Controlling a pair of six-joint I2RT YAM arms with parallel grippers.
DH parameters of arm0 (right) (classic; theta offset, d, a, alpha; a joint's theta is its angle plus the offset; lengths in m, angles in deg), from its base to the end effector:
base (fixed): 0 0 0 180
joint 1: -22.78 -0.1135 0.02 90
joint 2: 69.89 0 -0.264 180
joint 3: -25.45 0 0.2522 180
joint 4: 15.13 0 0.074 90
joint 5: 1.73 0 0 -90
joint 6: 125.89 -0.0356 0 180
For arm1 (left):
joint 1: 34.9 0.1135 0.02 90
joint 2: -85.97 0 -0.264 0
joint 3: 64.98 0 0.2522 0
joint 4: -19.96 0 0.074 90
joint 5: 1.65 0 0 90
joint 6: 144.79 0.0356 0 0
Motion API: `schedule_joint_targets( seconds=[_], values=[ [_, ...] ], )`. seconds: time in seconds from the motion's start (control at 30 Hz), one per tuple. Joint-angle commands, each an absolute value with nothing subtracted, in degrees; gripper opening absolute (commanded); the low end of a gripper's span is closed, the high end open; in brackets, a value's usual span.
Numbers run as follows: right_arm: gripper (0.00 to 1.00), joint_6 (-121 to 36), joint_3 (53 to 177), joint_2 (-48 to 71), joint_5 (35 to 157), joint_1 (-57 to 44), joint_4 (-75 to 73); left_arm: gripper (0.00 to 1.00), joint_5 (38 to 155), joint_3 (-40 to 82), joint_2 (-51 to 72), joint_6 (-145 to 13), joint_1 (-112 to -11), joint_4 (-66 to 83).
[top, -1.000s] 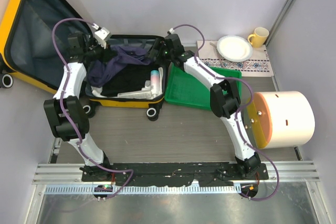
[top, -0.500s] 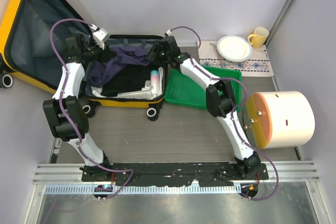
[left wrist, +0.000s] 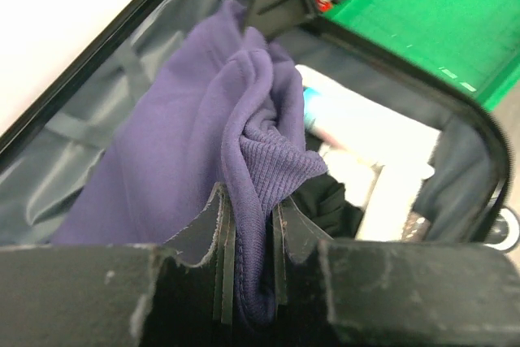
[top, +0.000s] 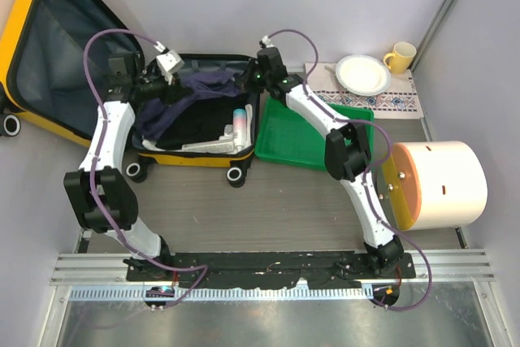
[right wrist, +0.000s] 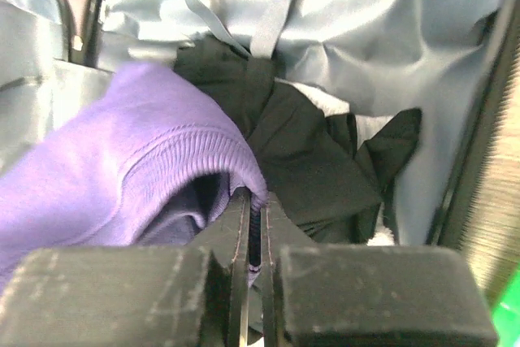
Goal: Open, take out, and arrange the luggage
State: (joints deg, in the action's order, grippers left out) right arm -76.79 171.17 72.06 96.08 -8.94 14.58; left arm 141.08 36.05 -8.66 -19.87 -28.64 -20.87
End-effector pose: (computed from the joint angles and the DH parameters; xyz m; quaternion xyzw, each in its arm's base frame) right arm 0.4890 0.3079 0.2450 0.0317 0.8460 0.3599 0.3922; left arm 0.3716 0.0123 0.3507 0.3968 0.7168 -0.2209 0.5292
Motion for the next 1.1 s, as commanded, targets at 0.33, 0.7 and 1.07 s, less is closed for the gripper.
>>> schedule_joint_targets(
  seconds=[0.33,0.7,1.07],
  values=[
    [0.01,-64.54,157.52,47.28,95.47,3.08,23.94,0.0,141.71,34.66,-3.85,-30.51,-52.63,-17.63],
    [0.01,-54.61,147.67,37.16,97.32,12.32,30.26,0.0,135.91,37.2,-12.98,-42.21,-70.92,-3.5],
    [0.01,-46.26,140.55,33.56,94.86,21.37,31.5,0.0,133.35,46.51,-30.11,-51.09,-77.35,9.0]
  ],
)
